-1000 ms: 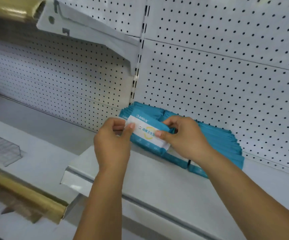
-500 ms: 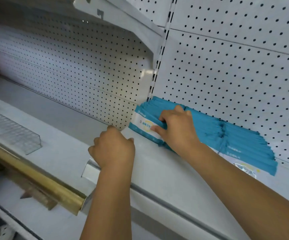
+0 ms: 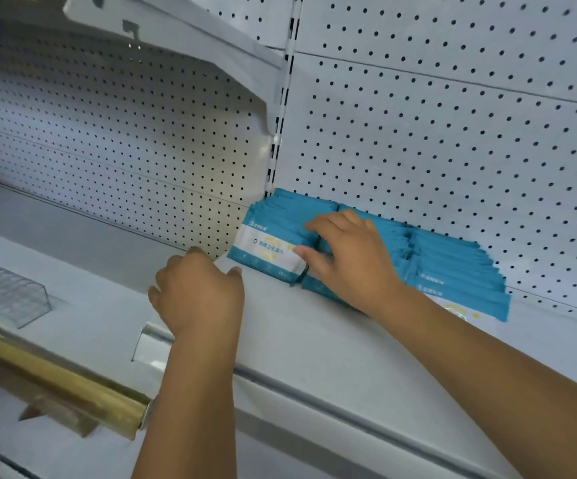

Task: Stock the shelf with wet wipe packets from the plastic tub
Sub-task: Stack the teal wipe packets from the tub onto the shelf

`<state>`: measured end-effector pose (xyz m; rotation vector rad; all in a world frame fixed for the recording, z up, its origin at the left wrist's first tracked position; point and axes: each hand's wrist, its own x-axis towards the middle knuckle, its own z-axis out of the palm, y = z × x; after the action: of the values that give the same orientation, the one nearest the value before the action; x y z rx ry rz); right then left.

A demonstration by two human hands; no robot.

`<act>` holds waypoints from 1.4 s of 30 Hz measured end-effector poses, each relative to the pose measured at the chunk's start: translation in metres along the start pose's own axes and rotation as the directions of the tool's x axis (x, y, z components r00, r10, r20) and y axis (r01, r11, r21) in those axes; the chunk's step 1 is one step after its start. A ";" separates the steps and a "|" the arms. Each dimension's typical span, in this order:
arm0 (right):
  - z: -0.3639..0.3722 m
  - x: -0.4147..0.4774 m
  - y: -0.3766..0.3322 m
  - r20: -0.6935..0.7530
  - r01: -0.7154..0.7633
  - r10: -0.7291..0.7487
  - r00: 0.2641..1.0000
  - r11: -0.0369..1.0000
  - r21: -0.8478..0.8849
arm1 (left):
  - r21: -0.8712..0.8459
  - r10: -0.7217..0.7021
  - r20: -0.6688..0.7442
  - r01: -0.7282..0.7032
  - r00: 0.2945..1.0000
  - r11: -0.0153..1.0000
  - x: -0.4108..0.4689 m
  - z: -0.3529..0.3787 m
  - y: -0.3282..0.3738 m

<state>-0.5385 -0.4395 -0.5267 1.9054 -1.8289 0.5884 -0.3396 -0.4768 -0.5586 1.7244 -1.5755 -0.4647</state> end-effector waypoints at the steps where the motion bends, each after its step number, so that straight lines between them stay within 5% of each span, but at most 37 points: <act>1: -0.006 -0.005 0.005 0.021 -0.004 0.004 1.000 1.000 0.008 | -0.036 0.038 -0.018 -0.039 0.999 0.999 -0.002 0.002 0.003; 5: -0.035 -0.025 0.028 0.064 -0.068 0.067 0.996 0.998 0.004 | -0.261 0.208 -0.042 -0.212 0.977 0.942 -0.017 0.011 0.024; 10: -0.080 -0.061 0.061 0.041 -0.182 0.182 0.982 0.983 -0.014 | -0.339 0.416 0.035 -0.381 0.909 0.860 -0.048 0.025 0.059; 23: -0.198 -0.218 0.149 -0.040 -0.531 0.530 0.847 0.841 -0.109 | -0.461 0.829 0.193 -0.697 0.525 0.549 -0.186 0.062 0.174; 32: -0.306 -0.358 0.197 -0.122 -0.716 0.719 0.684 0.631 -0.299 | -0.663 0.932 0.221 -0.657 0.287 0.359 -0.334 0.092 0.262; 36: -0.341 -0.425 0.199 -0.158 -0.778 0.782 0.603 0.534 -0.330 | -0.796 0.952 0.233 -0.524 0.198 0.304 -0.411 0.091 0.277; 42: -0.360 -0.526 0.192 -0.151 -0.864 0.885 0.440 0.372 -0.338 | -0.867 0.970 0.242 -0.455 -0.028 0.203 -0.492 0.104 0.265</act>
<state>-0.7531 0.1904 -0.5333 0.5272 -2.7041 0.4188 -0.6842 -0.0247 -0.5405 -0.2876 -2.3887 -1.0410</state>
